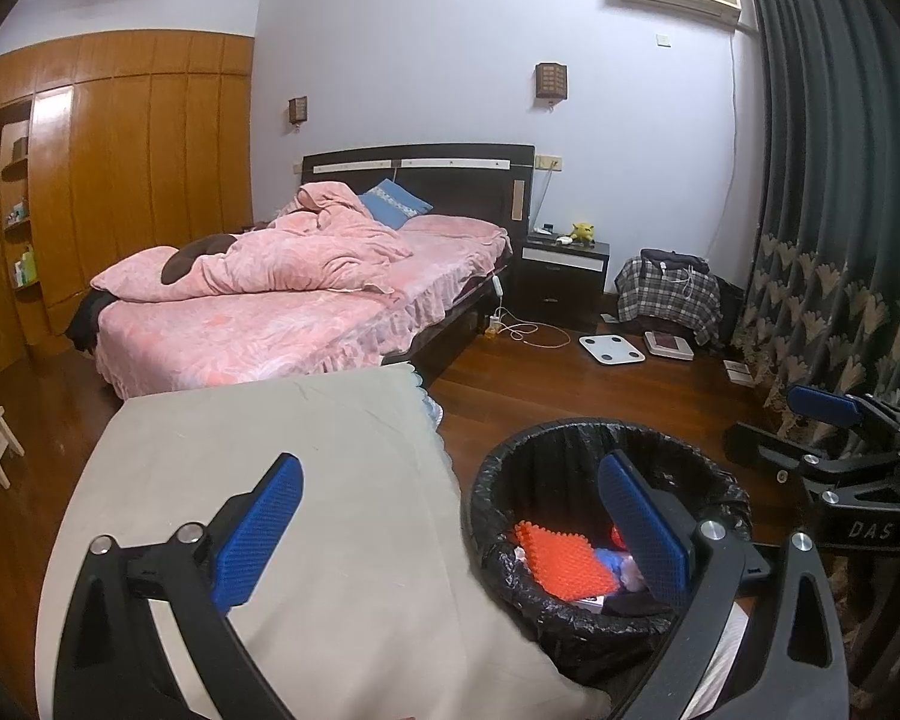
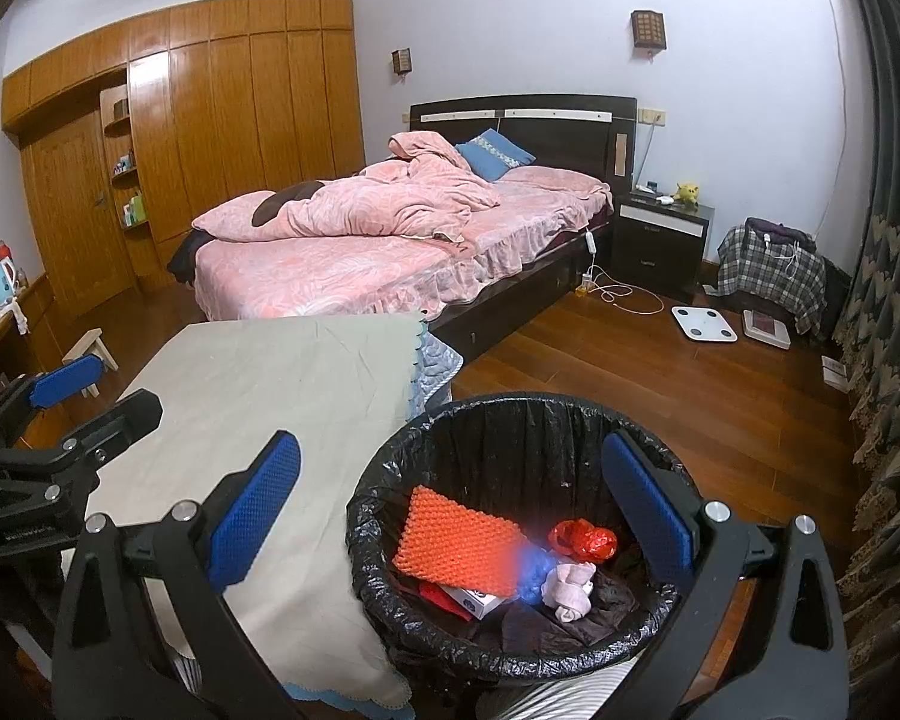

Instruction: Collect trash

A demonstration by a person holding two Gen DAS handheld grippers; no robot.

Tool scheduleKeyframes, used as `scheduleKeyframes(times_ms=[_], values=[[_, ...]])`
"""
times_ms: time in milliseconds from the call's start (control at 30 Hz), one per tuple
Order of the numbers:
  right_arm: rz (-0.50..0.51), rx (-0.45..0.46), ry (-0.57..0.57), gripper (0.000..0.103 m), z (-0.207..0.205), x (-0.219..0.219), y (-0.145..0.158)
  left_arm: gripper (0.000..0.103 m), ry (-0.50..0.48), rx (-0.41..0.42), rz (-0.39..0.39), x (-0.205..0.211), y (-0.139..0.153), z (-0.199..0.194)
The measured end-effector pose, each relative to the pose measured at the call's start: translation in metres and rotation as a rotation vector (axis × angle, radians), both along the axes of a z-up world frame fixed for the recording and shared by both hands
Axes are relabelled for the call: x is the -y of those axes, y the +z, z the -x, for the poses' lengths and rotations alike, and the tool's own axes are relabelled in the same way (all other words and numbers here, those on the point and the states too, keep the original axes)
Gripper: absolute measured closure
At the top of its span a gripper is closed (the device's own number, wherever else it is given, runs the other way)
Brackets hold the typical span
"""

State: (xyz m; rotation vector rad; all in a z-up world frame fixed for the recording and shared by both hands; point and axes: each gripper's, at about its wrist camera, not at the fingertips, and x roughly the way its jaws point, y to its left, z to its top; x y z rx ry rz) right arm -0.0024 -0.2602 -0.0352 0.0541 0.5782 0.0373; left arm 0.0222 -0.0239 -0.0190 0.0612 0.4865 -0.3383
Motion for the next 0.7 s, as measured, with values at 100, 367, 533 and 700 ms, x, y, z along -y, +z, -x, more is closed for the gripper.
scheduleKeyframes(times_ms=[100, 367, 533, 700], values=[[0.000, 0.002, -0.001, 0.005, 0.0000, -0.0001, -0.0002, 0.006, 0.001, 0.000, 0.000, -0.0005, 0.0002, -0.0007], [0.000, 0.002, 0.000, 0.005, 0.0003, -0.0007, 0.0006, 0.006, 0.003, -0.001, 0.000, -0.0008, -0.0001, -0.0011], [0.001, 0.003, 0.000, 0.005, 0.0003, -0.0012, 0.0004, 0.006, 0.003, 0.000, -0.001, -0.0012, -0.0002, -0.0008], [0.001, 0.002, 0.001, 0.005, 0.0003, -0.0014, 0.0000, 0.006, 0.004, 0.000, -0.001, -0.0016, 0.0002, -0.0005]])
